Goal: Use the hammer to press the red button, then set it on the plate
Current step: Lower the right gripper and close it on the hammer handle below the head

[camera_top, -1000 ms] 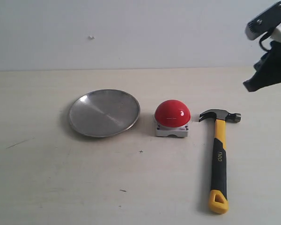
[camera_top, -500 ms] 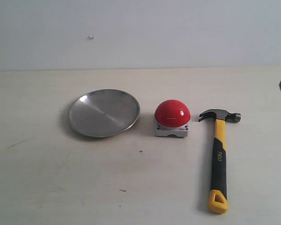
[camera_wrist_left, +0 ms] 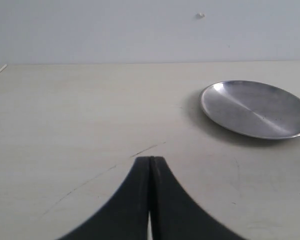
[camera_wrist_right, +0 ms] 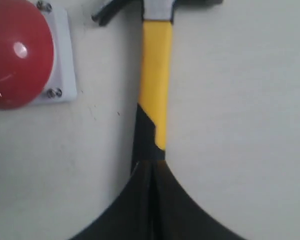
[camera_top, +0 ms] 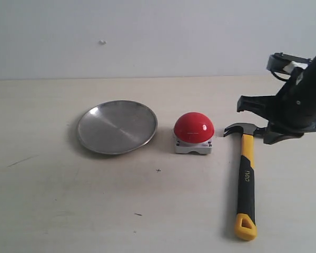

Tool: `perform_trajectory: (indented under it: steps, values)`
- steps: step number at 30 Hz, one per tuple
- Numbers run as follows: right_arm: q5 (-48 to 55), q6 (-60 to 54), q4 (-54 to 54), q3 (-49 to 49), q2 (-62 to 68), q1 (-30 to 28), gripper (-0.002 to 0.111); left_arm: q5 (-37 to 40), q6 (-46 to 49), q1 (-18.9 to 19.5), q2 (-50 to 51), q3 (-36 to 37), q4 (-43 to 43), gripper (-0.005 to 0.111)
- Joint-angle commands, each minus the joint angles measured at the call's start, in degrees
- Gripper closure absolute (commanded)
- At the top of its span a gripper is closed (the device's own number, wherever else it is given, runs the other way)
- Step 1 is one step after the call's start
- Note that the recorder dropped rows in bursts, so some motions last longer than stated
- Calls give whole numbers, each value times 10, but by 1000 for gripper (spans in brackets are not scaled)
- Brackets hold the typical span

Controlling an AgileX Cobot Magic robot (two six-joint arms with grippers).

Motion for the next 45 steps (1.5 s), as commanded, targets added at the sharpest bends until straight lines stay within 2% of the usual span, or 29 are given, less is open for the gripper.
perform_trajectory:
  steps: [1,5,9,11,16,18,31,45]
  values:
    - [-55,2,-28,-9,59,4,108,-3,2,1,-4,0,2,107]
    - [42,28,-80,-89,136,4,108,-3,2,1,-4,0,2,107]
    - [113,28,-76,-163,183,4,98,-3,2,1,-4,0,2,107]
    - [120,28,-77,-183,192,4,90,-3,2,1,-4,0,2,107]
    - [112,28,-78,-208,207,4,55,-3,2,1,-4,0,2,107]
    - [100,28,-78,-208,220,4,51,-3,2,1,-4,0,2,107]
    - [31,90,-78,-208,278,4,51,-3,2,1,-4,0,2,107]
    - [58,98,-76,-208,301,4,57,-3,2,1,-4,0,2,107]
